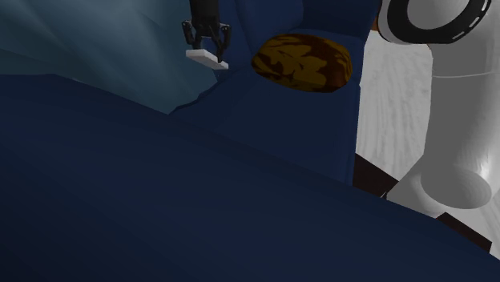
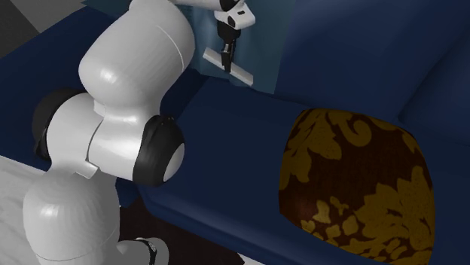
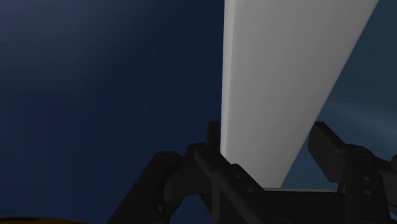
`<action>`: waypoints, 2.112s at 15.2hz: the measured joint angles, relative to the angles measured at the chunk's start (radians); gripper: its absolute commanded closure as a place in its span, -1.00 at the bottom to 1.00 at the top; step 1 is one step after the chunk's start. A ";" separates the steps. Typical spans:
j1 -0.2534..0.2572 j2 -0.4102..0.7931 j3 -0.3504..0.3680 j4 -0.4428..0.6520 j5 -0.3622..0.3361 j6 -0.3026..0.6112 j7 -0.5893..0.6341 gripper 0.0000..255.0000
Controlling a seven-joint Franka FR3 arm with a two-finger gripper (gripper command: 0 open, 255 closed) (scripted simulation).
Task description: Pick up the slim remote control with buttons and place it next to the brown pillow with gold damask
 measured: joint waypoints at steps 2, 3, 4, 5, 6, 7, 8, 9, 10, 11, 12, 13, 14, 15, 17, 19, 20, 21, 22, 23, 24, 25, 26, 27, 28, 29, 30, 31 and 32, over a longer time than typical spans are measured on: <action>0.011 0.014 -0.001 0.050 -0.005 -0.036 -0.001 1.00; 0.020 0.025 -0.002 0.083 -0.009 -0.057 -0.001 1.00; 0.022 0.026 -0.002 0.100 -0.010 -0.073 -0.002 1.00; 0.028 0.032 -0.003 0.124 -0.013 -0.090 -0.004 1.00; 0.035 0.040 -0.004 0.150 -0.016 -0.108 -0.004 1.00; 0.042 0.049 -0.005 0.180 -0.019 -0.128 -0.004 1.00; 0.054 0.068 -0.008 0.227 -0.026 -0.156 -0.008 1.00; 0.063 0.080 -0.010 0.262 -0.031 -0.178 -0.009 1.00; 0.079 0.103 -0.014 0.318 -0.039 -0.209 -0.012 1.00; 0.057 0.072 -0.009 0.268 -0.028 -0.195 -0.016 1.00; 0.026 0.028 -0.002 0.199 -0.014 -0.169 -0.023 1.00; -0.015 -0.033 0.005 0.107 0.008 -0.137 -0.034 1.00; -0.046 -0.080 0.009 0.038 0.027 -0.113 -0.045 1.00; -0.081 -0.128 0.011 -0.038 0.046 -0.081 -0.063 1.00; -0.152 -0.239 0.008 -0.197 0.094 -0.025 -0.109 1.00; -0.194 -0.309 -0.001 -0.287 0.125 0.002 -0.149 1.00; -0.217 -0.347 -0.008 -0.336 0.142 0.017 -0.175 1.00; -0.237 -0.383 -0.017 -0.380 0.157 0.029 -0.201 1.00; -0.259 -0.424 -0.027 -0.424 0.175 0.036 -0.230 1.00; -0.273 -0.462 -0.036 -0.465 0.190 0.044 -0.253 1.00; -0.289 -0.503 -0.047 -0.514 0.206 0.056 -0.279 1.00; -0.305 -0.537 -0.062 -0.556 0.219 0.067 -0.310 1.00; -0.317 -0.561 -0.074 -0.576 0.227 0.065 -0.335 1.00; -0.327 -0.585 -0.086 -0.604 0.234 0.070 -0.358 1.00; -0.338 -0.612 -0.100 -0.631 0.242 0.072 -0.385 1.00; -0.349 -0.643 -0.116 -0.672 0.250 0.083 -0.413 1.00; -0.359 -0.669 -0.132 -0.697 0.256 0.083 -0.440 1.00; -0.368 -0.701 -0.148 -0.731 0.263 0.086 -0.468 1.00; -0.375 -0.735 -0.163 -0.773 0.269 0.095 -0.493 1.00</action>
